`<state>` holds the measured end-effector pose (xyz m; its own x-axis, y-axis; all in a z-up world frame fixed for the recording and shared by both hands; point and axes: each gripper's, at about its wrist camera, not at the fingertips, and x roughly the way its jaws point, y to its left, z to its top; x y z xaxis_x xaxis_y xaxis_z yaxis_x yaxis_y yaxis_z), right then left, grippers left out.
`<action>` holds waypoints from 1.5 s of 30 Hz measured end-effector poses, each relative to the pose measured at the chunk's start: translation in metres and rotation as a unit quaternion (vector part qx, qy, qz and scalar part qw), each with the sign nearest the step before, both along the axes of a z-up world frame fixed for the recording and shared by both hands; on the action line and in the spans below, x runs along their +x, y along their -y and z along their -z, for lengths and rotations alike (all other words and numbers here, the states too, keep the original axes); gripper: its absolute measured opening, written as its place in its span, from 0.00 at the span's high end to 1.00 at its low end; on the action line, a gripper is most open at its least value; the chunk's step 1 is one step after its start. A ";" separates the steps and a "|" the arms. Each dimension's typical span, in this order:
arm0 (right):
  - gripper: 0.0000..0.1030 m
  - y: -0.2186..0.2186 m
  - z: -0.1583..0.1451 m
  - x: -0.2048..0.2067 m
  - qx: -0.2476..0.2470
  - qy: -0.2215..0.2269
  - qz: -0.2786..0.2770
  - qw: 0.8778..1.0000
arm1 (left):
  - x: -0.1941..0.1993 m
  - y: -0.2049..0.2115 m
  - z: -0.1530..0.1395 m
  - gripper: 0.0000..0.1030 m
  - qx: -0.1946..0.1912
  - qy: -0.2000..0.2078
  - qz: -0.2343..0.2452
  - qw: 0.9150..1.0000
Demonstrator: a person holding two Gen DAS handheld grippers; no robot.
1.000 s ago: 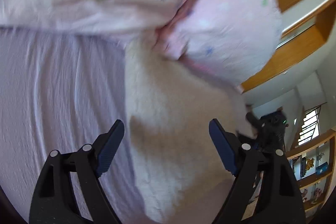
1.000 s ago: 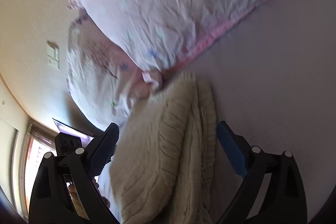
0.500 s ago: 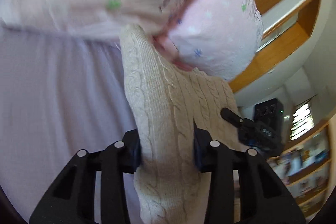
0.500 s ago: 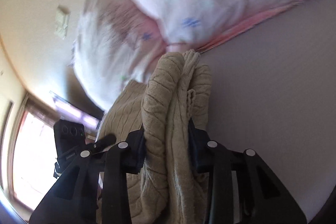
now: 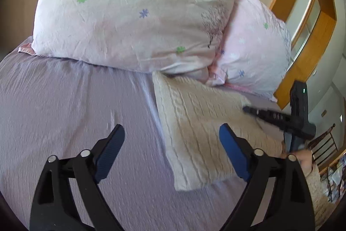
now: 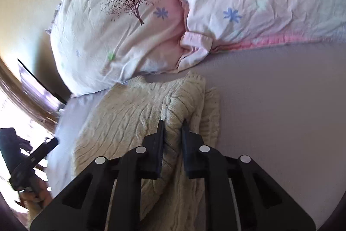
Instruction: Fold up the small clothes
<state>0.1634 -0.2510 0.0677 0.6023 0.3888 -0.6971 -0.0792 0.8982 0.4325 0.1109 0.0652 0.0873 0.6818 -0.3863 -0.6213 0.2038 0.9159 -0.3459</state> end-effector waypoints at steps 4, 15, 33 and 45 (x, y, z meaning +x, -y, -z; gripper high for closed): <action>0.90 0.028 0.003 0.004 -0.045 -0.024 0.092 0.994 | -0.023 0.014 0.006 0.02 0.020 0.013 0.008 1.000; 0.04 0.053 -0.039 -0.118 -0.046 0.030 0.074 0.996 | -0.038 0.039 0.037 0.02 0.072 -0.054 -0.013 0.996; 0.01 -0.051 0.022 -0.160 -0.212 -0.043 -0.021 0.976 | -0.040 0.080 0.066 0.02 0.185 -0.067 0.023 0.980; 0.01 -0.051 0.024 -0.162 -0.211 -0.044 -0.006 0.976 | -0.041 0.084 0.066 0.02 0.201 -0.067 0.017 0.977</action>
